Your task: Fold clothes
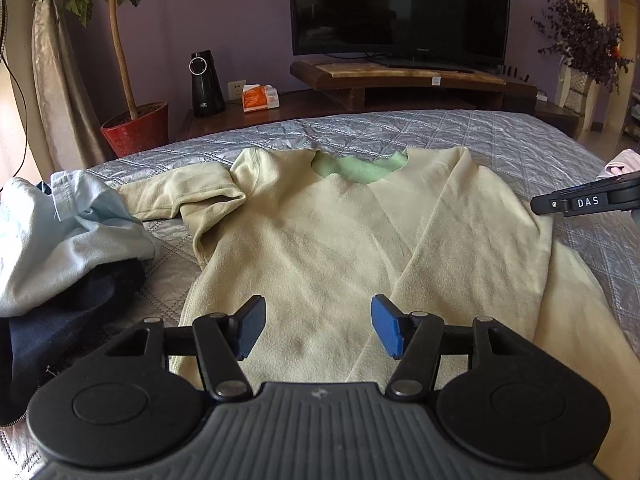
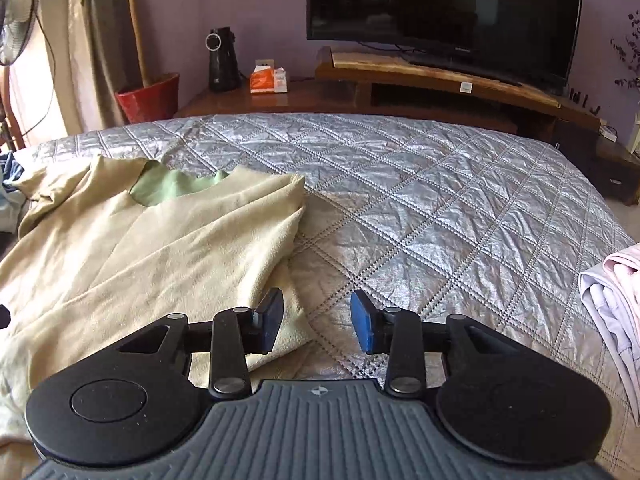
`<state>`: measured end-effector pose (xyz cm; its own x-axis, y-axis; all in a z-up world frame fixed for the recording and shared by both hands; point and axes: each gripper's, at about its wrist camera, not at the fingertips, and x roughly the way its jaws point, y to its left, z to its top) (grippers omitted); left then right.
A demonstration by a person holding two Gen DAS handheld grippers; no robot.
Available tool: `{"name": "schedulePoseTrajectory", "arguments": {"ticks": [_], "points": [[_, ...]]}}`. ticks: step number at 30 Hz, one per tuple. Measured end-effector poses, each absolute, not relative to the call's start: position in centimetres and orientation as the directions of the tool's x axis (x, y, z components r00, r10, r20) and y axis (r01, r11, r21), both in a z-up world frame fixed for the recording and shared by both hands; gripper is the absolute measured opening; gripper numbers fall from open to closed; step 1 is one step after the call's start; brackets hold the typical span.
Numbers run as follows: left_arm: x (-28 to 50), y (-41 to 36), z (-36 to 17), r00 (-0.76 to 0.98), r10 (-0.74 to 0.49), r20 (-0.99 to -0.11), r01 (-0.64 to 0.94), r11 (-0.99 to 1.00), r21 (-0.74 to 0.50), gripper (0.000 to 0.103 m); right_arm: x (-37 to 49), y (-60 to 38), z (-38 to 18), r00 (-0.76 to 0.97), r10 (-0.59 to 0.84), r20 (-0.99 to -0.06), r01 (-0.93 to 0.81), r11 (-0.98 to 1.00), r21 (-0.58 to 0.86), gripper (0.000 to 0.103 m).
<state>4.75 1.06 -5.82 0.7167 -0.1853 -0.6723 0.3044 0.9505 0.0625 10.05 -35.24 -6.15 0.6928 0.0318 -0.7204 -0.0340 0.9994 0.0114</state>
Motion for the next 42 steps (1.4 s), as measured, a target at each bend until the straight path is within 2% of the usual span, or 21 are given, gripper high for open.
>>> {"name": "schedulePoseTrajectory", "arguments": {"ticks": [2,6,13,16,19,22,24,28,34,38,42], "points": [[4.8,0.2,-6.6,0.69,-0.178,-0.701,0.335,0.938,0.092,0.055,9.4,-34.7,-6.5,0.676,0.024,-0.737,-0.076,0.996,-0.037,0.035],[4.7,-0.3,-7.0,0.692,-0.147,-0.706,0.336,0.932,0.134,0.06,8.1,-33.7,-5.9,0.653,-0.038,-0.756,-0.14,0.976,-0.169,0.035],[4.8,0.1,-7.1,0.692,-0.145,-0.707,0.328,0.936,0.129,0.059,9.3,-33.5,-4.2,0.717,-0.015,-0.697,-0.117,0.983,-0.141,0.037],[4.8,0.2,-7.1,0.693,-0.145,-0.706,0.331,0.934,0.132,0.061,11.0,-32.4,-5.9,0.654,0.0,-0.757,-0.183,0.97,-0.158,0.039],[5.2,0.7,-7.0,0.694,-0.135,-0.707,0.317,0.939,0.132,0.062,9.8,-32.5,-5.7,0.647,-0.013,-0.763,-0.228,0.951,-0.21,0.039],[5.7,1.9,-6.7,0.705,-0.084,-0.704,0.256,0.956,0.143,0.06,8.2,-32.9,-5.2,0.605,-0.079,-0.792,-0.255,0.924,-0.286,0.04],[6.2,3.1,-6.6,0.707,-0.035,-0.706,0.197,0.969,0.149,0.057,7.4,-33.2,-4.4,0.624,-0.095,-0.776,-0.254,0.914,-0.316,0.04],[6.7,5.2,-6.2,0.708,0.032,-0.706,0.097,0.985,0.143,0.056,8.8,-30.8,-0.2,0.702,0.027,-0.712,-0.285,0.926,-0.246,0.041],[6.7,6.4,-5.5,0.719,0.053,-0.693,0.057,0.989,0.135,0.056,15.1,-18.0,4.5,0.711,0.278,-0.646,-0.58,0.752,-0.314,0.049],[6.7,7.5,-5.1,0.724,0.07,-0.686,0.021,0.992,0.123,0.056,18.9,-9.6,4.0,0.655,0.366,-0.661,-0.709,0.602,-0.369,0.05],[6.7,9.1,-4.8,0.721,0.101,-0.685,-0.045,0.994,0.099,0.055,21.7,-4.3,1.7,0.615,0.387,-0.687,-0.758,0.531,-0.379,0.05]]}}
